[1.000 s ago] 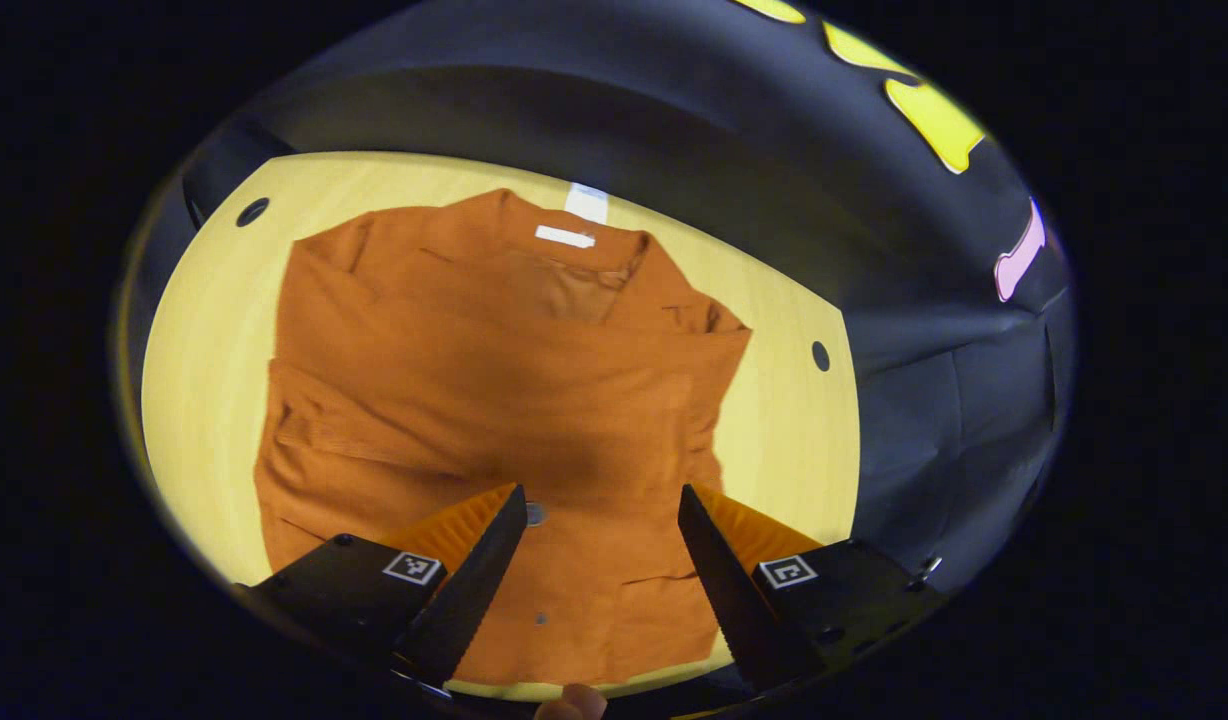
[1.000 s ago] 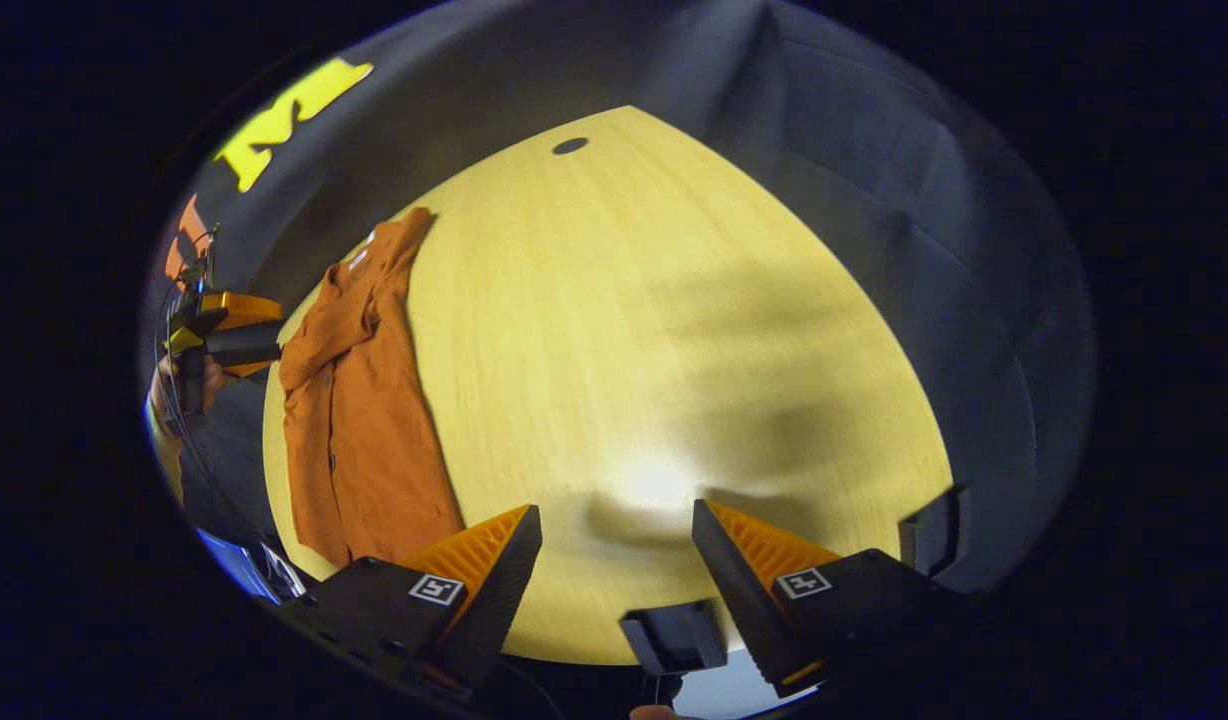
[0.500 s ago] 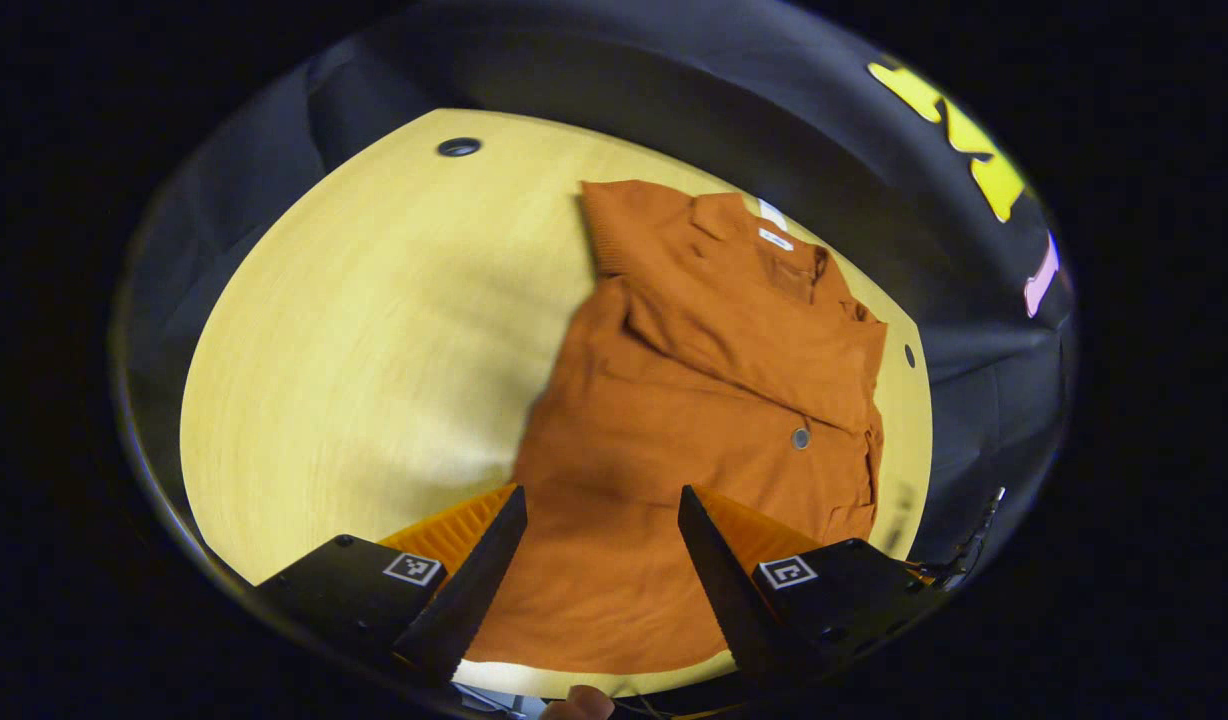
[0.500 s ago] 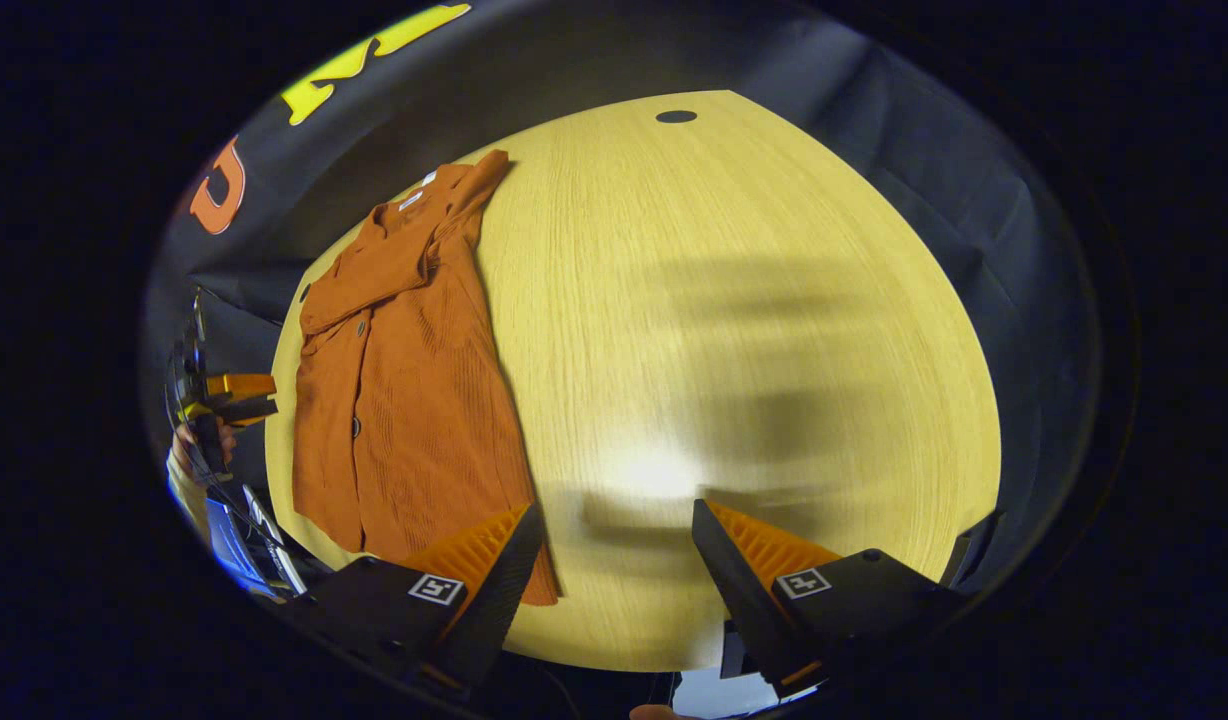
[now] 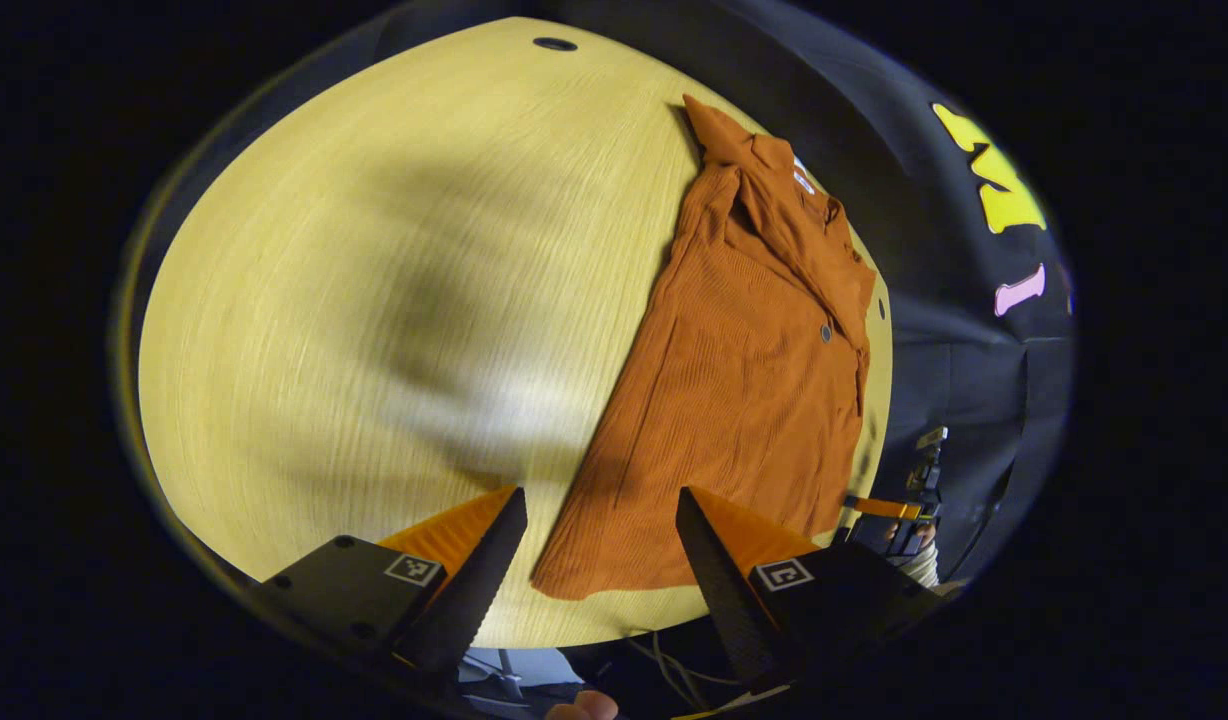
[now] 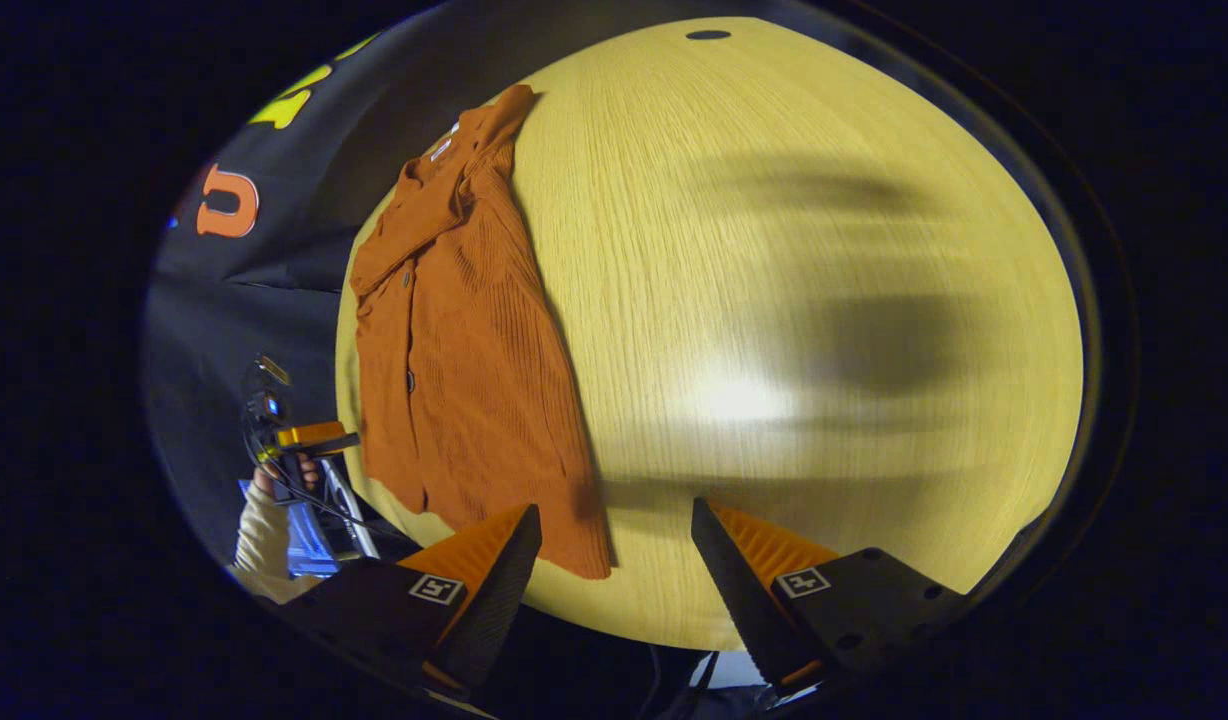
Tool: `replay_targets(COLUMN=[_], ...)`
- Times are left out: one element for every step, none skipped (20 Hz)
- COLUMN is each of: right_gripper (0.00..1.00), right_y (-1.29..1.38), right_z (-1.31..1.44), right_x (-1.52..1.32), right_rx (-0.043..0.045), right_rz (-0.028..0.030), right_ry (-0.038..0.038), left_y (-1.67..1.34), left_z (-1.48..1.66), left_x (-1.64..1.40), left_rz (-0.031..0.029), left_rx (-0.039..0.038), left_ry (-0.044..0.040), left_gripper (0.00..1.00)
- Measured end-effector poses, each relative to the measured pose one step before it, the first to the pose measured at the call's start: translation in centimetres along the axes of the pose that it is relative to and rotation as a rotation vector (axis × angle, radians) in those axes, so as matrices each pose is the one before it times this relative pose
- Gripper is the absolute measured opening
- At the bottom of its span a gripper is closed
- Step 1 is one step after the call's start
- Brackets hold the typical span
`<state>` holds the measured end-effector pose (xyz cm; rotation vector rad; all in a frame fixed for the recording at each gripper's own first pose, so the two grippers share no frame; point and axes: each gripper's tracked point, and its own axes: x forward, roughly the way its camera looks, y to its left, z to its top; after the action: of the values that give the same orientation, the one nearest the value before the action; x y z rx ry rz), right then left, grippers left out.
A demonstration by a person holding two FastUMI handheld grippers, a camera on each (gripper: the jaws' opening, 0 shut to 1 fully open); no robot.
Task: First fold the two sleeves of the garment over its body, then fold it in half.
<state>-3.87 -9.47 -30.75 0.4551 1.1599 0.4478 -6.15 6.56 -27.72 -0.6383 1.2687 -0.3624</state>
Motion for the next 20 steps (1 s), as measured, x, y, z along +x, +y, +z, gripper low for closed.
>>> replay_targets(right_gripper=[0.96, 0.96, 0.94, 0.92, 0.94, 0.94, 0.94, 0.93, 0.89, 0.9, 0.9, 0.86, 0.81, 0.8, 0.79, 0.72, 0.72, 0.55, 0.6, 0.53], right_y=[0.14, 0.282, 0.39, 0.42, 0.455, 0.506, 0.378, 0.476, 0.564, 0.508, 0.179, 0.297, 0.254, 0.134, 0.177, 0.281, 0.038, 0.45, 0.209, 0.247], right_z=[-0.01, -0.306, -0.419, -0.381, -0.36, -0.479, -0.427, -0.42, -0.197, -0.163, -0.11, -0.207, -0.205, -0.181, -0.303, -0.368, -0.105, -0.121, 0.172, 0.088], right_x=[0.229, 0.162, 0.21, 0.382, 0.422, 0.292, 0.321, 0.336, 0.343, 0.37, 0.458, 0.419, 0.071, 0.385, 0.454, 0.346, 0.019, 0.463, 0.243, 0.428], right_rx=[0.01641, 0.01367, -0.00099, -0.01562, -0.02054, -0.01975, -0.0147, -0.00622, 0.00756, 0.00644, -0.00434, -0.0073, -0.00078, -0.00231, 0.00199, 0.00772, 0.00262, 0.01008, 0.00516, 0.01091], right_rz=[0.00821, 0.0069, 0.00215, 0.00282, 0.00087, 0.00059, 0.00036, 0.00568, 0.01105, 0.0109, -0.00536, 0.00279, 0.00614, 0.00072, 0.00155, 0.00862, 0.00298, 0.00689, 0.00201, -0.00078], right_ry=[0.00531, 0.01232, 0.02084, 0.00629, 0.00888, 0.01065, 0.01397, 0.01119, 0.01047, 0.0064, 0.0042, 0.00266, 0.00115, 0.00446, 0.01011, 0.01177, 0.01025, 0.00172, 0.00044, 0.00218], left_y=[0.504, 0.183, 0.514, 0.015, -0.259, -0.613, -0.698, -0.894, -0.741, -0.177, 0.067, 0.61, 0.232, 0.397, 0.159, 0.148, 0.194, 0.166, 0.093, 0.113], left_z=[-0.337, -0.53, -0.435, -0.167, -0.18, -0.355, -0.366, -0.256, -0.355, -0.249, -0.007, -0.092, 0.103, -0.044, 0.223, 0.148, 0.265, 0.239, 0.305, 0.271], left_x=[-0.074, -0.362, -0.19, -0.007, 0.161, 0.468, 0.525, 0.648, 0.579, 0.341, 0.258, -0.033, 0.079, -0.048, -0.028, -0.053, -0.126, -0.108, -0.198, -0.166], left_rz=[-0.01029, -0.01603, -0.00113, -0.00954, -0.00618, -0.00355, -0.01575, -0.02295, -0.01675, 0.0064, 0.0198, 0.0226, 0.02168, 0.02094, 0.01638, 0.01651, 0.02089, 0.02413, 0.02274, 0.02439], left_rx=[0.0012, -0.00632, -0.00097, -0.00832, -0.01035, 0.00309, 0.01206, 0.0057, 0.00693, 0.02226, 0.02003, 0.01228, 0.00079, -0.00467, -0.00878, -0.00392, 0.00363, 0.00519, 0.01648, 0.01589], left_ry=[0.01151, 0.0202, 0.016, 0.01145, 0.01173, 0.0162, 0.01071, 0.01847, 0.02795, 0.01038, 0.00528, 0.00374, -0.00297, -0.00279, -0.00787, -0.00362, -0.00887, -0.00862, -0.00935, -0.00834], left_gripper=[0.98, 0.95, 0.94, 0.93, 0.93, 0.93, 0.93, 0.93, 0.93, 0.92, 0.9, 0.85, 0.92, 0.79, 0.84, 0.71, 0.7, 0.65, 0.62, 0.58])
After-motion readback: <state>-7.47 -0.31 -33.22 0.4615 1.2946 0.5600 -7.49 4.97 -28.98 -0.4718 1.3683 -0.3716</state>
